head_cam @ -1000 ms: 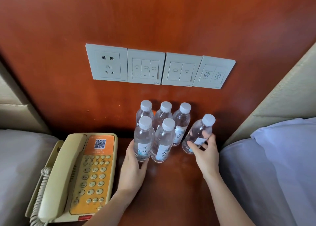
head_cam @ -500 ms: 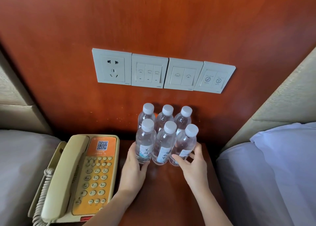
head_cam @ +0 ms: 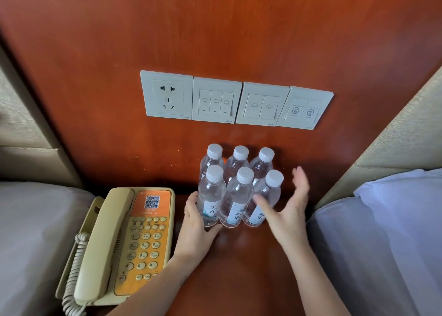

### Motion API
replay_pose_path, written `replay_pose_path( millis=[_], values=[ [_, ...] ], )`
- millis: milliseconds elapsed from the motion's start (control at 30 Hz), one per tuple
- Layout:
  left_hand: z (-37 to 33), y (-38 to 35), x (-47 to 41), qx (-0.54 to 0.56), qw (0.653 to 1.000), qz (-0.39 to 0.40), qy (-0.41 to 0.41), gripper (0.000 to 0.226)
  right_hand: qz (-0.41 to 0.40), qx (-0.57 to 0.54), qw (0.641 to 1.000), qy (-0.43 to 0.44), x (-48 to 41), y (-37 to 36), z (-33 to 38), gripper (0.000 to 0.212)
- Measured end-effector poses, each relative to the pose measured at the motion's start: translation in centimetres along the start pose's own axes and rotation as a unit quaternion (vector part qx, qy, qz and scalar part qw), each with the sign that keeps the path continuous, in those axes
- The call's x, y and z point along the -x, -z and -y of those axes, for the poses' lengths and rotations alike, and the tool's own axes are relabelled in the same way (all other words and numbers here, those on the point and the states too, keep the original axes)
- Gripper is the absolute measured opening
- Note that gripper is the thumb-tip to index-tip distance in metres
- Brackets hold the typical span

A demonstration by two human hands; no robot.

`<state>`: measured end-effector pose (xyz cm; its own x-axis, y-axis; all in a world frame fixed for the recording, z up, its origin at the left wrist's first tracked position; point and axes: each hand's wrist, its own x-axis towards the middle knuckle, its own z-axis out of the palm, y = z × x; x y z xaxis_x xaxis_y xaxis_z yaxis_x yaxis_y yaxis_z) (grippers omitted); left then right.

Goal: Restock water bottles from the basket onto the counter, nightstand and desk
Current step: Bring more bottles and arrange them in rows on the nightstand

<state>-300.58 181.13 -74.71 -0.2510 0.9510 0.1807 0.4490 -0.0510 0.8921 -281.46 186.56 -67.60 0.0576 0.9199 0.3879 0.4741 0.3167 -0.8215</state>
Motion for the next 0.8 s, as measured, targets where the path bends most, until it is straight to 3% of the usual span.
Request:
replay_pose_path(
  millis=[100,167,233,333,533,800],
  values=[
    [-0.5,0.4,0.0,-0.001,1.0,0.003,-0.013,0.086,-0.006,0.107,0.969,0.222,-2.6,1.6,3.5,0.057],
    [-0.7,0.6,-0.2,0.003,1.0,0.004,0.016,0.077,0.049,0.192,0.935,0.296,-4.0,1.7,5.4,0.044],
    [-0.7,0.7,-0.4,0.004,0.999,0.009,0.038,0.071,0.12,0.247,0.917,0.29,-4.6,1.3,6.4,0.037],
    [-0.6,1.2,-0.8,-0.002,0.999,0.022,0.044,0.07,0.183,0.241,0.923,0.236,-4.7,1.0,6.7,0.026],
    [-0.3,1.3,-0.9,-0.018,0.998,0.026,0.048,0.066,0.157,0.213,0.929,0.258,-4.5,0.4,7.3,0.02],
    [-0.3,1.4,-0.8,-0.017,0.998,0.033,0.05,0.067,0.182,0.178,0.95,0.18,-4.1,0.3,7.0,0.023]
  ],
)
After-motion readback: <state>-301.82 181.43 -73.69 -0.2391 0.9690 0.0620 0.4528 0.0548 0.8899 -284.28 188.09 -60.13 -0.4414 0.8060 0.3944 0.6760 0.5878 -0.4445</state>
